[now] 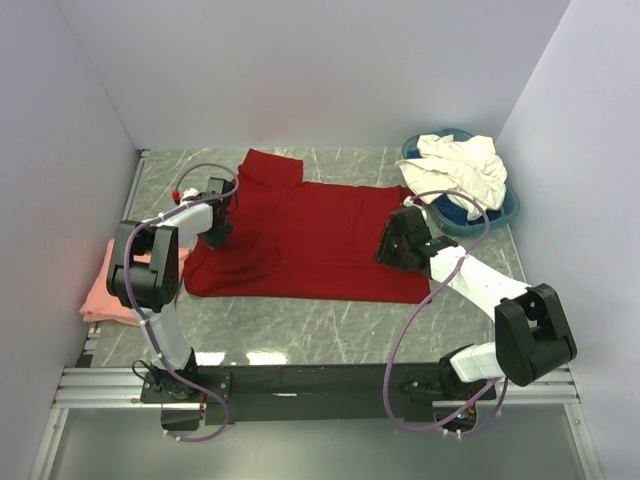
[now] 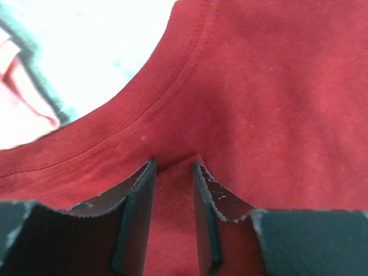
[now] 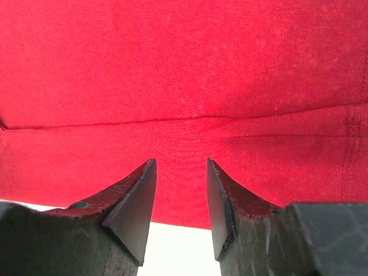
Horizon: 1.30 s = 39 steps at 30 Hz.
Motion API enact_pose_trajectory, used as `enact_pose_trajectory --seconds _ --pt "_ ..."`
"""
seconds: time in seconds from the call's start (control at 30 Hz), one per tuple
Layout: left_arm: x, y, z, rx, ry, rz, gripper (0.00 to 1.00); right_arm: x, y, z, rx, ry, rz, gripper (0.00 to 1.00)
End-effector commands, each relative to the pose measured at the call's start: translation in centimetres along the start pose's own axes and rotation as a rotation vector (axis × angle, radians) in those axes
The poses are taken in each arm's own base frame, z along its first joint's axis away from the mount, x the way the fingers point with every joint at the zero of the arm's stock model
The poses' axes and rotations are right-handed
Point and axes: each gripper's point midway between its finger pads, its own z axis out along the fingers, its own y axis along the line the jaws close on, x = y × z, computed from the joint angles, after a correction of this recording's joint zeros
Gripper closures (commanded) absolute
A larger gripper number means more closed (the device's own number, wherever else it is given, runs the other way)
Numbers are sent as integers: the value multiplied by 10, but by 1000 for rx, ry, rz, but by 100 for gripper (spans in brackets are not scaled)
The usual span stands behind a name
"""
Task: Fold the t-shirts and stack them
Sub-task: Fold the tshirt
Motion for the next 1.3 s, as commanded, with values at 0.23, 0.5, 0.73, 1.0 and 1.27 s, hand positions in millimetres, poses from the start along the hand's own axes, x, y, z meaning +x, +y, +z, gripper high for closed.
enact_pose_trajectory --seconds 0.23,0.5,0.73,1.0,1.27 --pt "-2 -23 1 103 3 16 67 -15 14 0 -39 -39 -20 53" --pt "-10 -20 -12 116 -21 9 83 -13 13 2 -38 -34 -19 55" --pt "-12 -13 -22 118 -28 0 99 -12 13 4 -38 -29 -14 55" --pt "-16 -8 -38 149 -41 -17 99 -10 13 6 -36 -22 -18 55" --pt "-23 -11 -51 170 -46 -23 98 -9 12 8 -32 -19 -17 56"
